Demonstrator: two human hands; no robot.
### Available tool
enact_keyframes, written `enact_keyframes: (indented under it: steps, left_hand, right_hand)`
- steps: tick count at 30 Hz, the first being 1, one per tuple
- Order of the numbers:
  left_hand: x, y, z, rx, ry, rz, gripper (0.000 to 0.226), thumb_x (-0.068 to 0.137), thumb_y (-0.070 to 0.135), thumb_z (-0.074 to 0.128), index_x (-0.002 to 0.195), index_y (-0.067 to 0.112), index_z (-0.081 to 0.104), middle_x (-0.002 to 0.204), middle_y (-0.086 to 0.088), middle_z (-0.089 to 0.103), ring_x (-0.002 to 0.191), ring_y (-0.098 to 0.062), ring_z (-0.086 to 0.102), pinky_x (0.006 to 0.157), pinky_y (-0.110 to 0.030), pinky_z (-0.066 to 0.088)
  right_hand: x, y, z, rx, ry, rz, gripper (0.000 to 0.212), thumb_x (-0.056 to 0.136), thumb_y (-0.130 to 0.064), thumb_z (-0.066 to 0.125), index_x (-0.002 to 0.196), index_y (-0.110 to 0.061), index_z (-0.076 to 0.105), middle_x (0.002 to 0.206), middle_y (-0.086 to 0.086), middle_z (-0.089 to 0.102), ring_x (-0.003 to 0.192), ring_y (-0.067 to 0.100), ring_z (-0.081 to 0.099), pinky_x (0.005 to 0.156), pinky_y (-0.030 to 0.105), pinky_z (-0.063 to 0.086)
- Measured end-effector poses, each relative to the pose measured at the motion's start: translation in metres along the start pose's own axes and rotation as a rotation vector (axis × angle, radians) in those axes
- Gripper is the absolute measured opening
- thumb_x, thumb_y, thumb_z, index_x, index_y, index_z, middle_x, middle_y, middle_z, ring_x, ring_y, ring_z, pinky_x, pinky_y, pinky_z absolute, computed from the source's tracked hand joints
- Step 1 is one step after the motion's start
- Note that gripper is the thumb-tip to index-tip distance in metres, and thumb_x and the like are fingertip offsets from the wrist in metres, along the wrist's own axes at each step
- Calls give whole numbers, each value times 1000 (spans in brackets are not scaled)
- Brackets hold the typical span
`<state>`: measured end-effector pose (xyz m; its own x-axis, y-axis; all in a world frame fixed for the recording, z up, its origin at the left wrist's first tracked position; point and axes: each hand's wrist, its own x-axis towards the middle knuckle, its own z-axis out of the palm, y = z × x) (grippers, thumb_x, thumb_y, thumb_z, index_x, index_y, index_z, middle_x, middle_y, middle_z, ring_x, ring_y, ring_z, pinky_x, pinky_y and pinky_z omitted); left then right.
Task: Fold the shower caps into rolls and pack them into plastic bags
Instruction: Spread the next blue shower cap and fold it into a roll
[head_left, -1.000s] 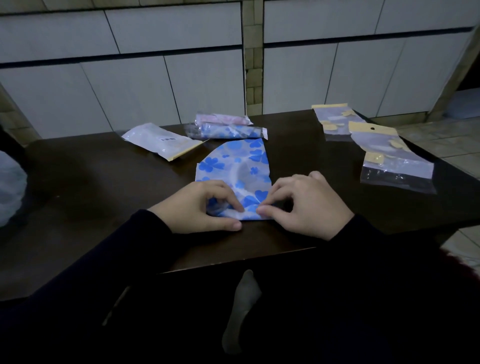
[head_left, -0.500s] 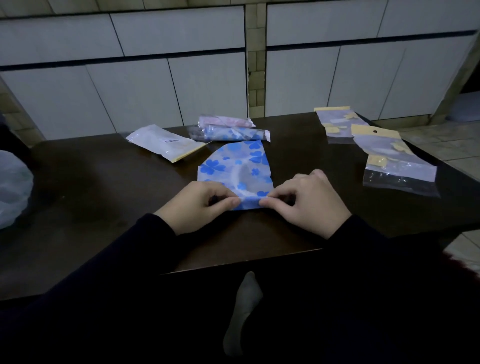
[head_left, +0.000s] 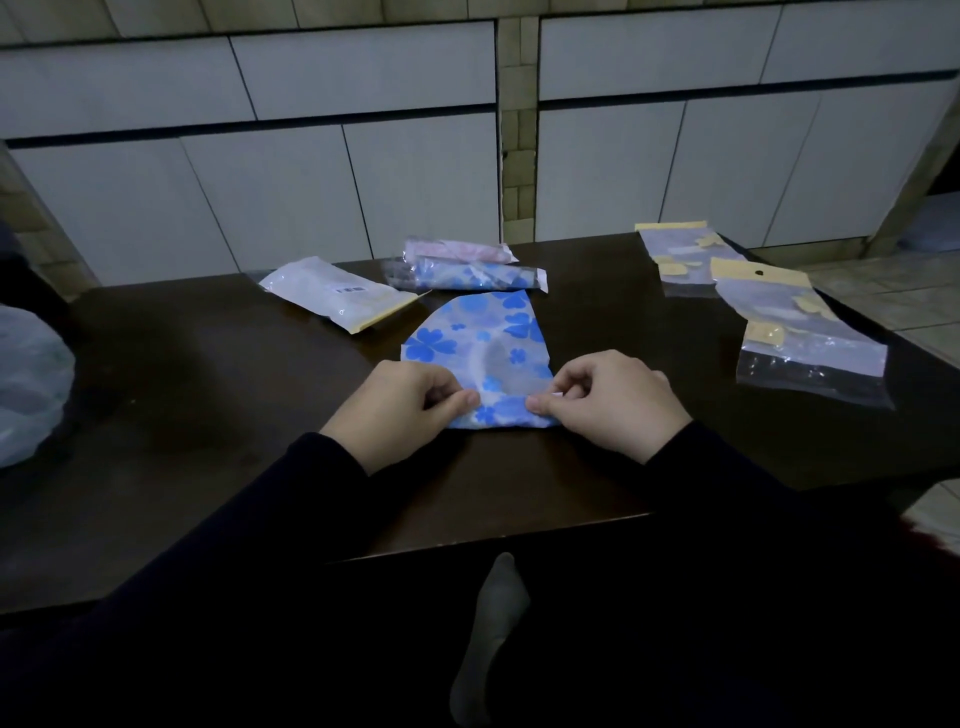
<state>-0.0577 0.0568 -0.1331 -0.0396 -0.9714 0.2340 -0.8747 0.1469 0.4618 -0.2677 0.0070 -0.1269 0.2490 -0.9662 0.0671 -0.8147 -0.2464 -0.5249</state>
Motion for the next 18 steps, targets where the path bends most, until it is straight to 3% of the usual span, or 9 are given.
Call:
enact_keyframes:
  steps: [5,8,12,15,18]
  left_hand:
    - [3,0,0,6,-37,59,13,85,33,69,78,25,60,74,9,56,60,4,48,58,-11,35]
    - [2,2,-1,-10,-68,161,14,85,24,70,83,32,59,87,10,53,67,13,48,65,-7,35]
    - [1,1,-3,8,-72,230,5,87,21,68,87,25,69,94,12,58,70,16,49,67,-4,34]
    - [2,-4,-3,35,-41,256,6,86,24,70,88,21,74,94,10,61,77,4,54,72,-8,38]
    - [1,-5,-7,83,-45,284,16,86,31,67,87,18,77,94,9,64,86,-2,57,79,-13,42]
  right_hand:
    - [-12,-4,5,-251,227,-213,21,82,-57,61,89,-38,58,91,-17,49,90,6,41,79,33,21]
    - [-21,-9,12,-313,308,-371,8,88,-44,60,88,-37,61,95,-16,53,93,10,44,77,32,15]
    - [-20,-11,10,-315,272,-357,15,92,-46,55,89,-36,66,95,-16,64,91,11,47,76,33,12]
    - [-16,-13,9,-397,210,-373,28,91,-56,48,94,-36,66,93,-14,63,91,12,46,83,37,19]
    - [-17,-18,8,-470,170,-414,38,84,-67,49,96,-35,65,97,-12,65,94,15,48,79,37,18]
